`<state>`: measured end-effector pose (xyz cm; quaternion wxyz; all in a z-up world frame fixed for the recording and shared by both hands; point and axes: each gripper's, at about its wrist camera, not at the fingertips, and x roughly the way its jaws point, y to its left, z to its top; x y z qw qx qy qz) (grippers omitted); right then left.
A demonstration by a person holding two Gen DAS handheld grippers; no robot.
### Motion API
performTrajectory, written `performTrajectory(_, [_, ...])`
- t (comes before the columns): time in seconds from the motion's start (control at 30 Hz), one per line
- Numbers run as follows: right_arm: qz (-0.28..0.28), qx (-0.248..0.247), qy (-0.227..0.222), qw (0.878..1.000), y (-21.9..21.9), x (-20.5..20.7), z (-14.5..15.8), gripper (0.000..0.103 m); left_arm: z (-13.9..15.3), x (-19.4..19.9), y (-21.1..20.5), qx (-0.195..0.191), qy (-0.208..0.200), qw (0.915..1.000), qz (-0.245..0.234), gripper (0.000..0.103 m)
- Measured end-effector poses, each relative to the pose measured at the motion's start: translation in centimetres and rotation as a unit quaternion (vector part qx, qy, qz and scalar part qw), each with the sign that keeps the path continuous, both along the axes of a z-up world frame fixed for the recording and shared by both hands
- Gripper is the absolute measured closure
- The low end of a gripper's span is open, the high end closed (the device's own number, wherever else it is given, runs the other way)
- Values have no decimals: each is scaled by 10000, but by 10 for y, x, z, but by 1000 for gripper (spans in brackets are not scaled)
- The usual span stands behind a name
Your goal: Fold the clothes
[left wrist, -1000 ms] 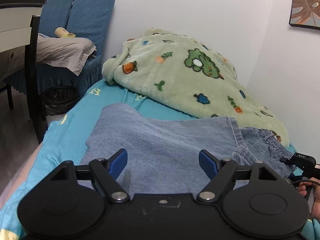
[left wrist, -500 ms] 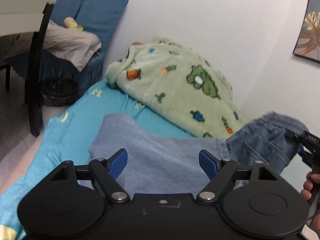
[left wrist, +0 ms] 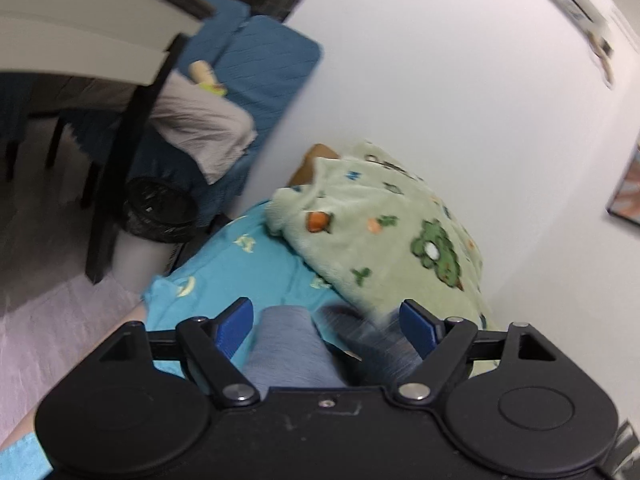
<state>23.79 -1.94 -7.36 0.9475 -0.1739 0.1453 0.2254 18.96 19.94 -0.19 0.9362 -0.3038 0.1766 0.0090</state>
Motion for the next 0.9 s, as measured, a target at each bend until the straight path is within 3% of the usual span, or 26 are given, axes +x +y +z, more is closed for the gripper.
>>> performTrajectory(0.1, [163, -452, -4, 9988, 21, -7, -24, 65, 0, 1, 10, -201, 9, 9998, -3, 25])
performTrajectory(0.23, [63, 267, -194, 9994, 17, -3, 7, 65, 14, -11, 23, -48, -290, 9990, 322, 24])
performTrajectory(0.33, [283, 610, -417, 9969, 44, -4, 27, 65, 17, -15, 32, 34, -391, 9981, 474, 21])
performTrajectory(0.5, [412, 426, 225, 9980, 72, 10, -16, 64, 7, -10, 39, -138, -184, 9991, 351, 21])
performTrajectory(0.67, [516, 901, 354, 9940, 62, 5, -26, 62, 3, -6, 33, -1, -151, 9998, 145, 21])
performTrajectory(0.73, [559, 1119, 429, 9912, 56, 4, -23, 52, 0, -4, 27, 68, -98, 9999, 43, 21])
performTrajectory(0.77, [699, 1249, 477, 9886, 54, 2, -21, 32, -1, -3, 24, 101, -68, 9999, -10, 21])
performTrajectory(0.83, [825, 1439, 457, 9851, 52, -7, -21, 9, -4, -2, 19, 199, -33, 9997, -112, 21])
performTrajectory(0.9, [881, 1597, 457, 9822, 45, -19, -22, 8, -3, -3, 11, 443, 1, 9990, -100, 20])
